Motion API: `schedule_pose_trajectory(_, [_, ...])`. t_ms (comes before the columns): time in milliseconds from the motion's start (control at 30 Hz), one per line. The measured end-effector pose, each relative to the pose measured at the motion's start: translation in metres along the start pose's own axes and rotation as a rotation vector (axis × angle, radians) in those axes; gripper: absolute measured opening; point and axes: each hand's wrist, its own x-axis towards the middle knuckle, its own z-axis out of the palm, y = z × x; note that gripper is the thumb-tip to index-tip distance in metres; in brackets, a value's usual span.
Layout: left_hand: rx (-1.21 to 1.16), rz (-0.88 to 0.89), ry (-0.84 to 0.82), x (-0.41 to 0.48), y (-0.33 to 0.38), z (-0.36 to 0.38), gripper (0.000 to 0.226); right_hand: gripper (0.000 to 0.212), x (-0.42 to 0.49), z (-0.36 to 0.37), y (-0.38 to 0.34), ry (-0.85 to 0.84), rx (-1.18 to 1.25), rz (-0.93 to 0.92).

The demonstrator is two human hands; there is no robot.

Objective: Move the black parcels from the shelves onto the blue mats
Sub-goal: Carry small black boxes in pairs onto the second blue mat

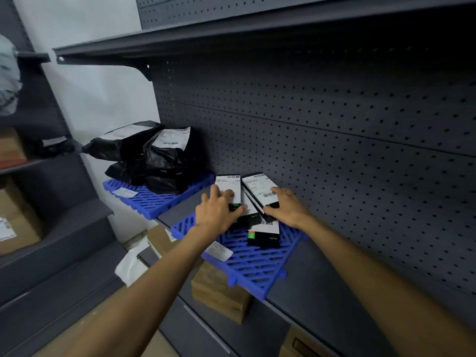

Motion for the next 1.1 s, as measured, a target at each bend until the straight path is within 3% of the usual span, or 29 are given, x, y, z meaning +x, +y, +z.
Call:
schedule_pose_trajectory(200, [0.071,0.023,0.042,-0.003,0.008,0.010,0.075,0.078,0.001,-0.004,0.004,0.049,-0.291,-0.258])
schedule_pose_trajectory(300, [0.071,0.068,0.044,-0.007,0.013,0.013,0.069,0.079,-0.002,-0.005,-0.003,0.042,-0.341,-0.492])
schedule_pose_trajectory(367, [0.021,0.107,0.040,-0.010,0.011,0.012,0.067,0.078,-0.002,-0.006,-0.007,0.017,-0.347,-0.554])
schedule_pose_trajectory(533, [-0.148,0.224,0.059,-0.023,-0.010,0.012,0.066,0.075,0.000,-0.003,-0.009,0.029,-0.510,-0.588])
schedule_pose_trajectory(667, [-0.186,0.205,0.052,-0.024,-0.018,0.017,0.070,0.075,0.004,0.004,-0.012,0.117,-0.614,-0.627])
schedule_pose_trajectory(1100, [-0.500,0.222,0.085,-0.014,-0.040,0.018,0.060,0.066,0.003,0.024,-0.033,0.206,-0.369,-0.522])
